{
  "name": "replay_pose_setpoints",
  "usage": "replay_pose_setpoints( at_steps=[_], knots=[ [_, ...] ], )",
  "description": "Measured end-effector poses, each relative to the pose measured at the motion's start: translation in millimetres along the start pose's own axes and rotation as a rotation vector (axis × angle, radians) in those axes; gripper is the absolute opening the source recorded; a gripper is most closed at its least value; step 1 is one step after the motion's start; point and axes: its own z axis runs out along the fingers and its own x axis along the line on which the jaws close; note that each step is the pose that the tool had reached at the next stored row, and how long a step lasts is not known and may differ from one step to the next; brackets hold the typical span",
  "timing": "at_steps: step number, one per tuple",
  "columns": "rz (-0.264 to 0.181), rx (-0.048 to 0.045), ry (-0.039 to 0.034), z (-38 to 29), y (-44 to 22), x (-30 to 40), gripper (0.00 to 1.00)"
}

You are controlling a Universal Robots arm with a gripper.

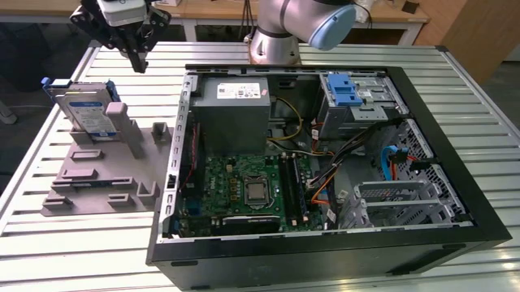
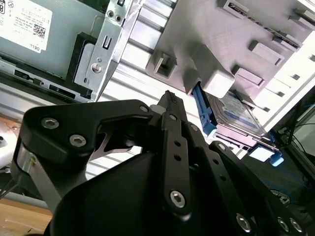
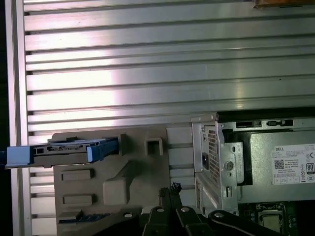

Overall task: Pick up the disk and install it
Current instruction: 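Reach for the disk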

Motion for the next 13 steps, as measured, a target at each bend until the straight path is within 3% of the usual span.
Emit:
replay_pose_setpoints(
  at_steps=[8,10,13],
  knots=[
    [0.000,0.0000,-0.0001,0.6,0.6,6.6,0.11],
    [0.000,0.0000,0.0003,0.9,1.3,10.7,0.11],
    [0.000,0.0002,0.0019,1.5,4.9,22.6,0.11]
  ],
)
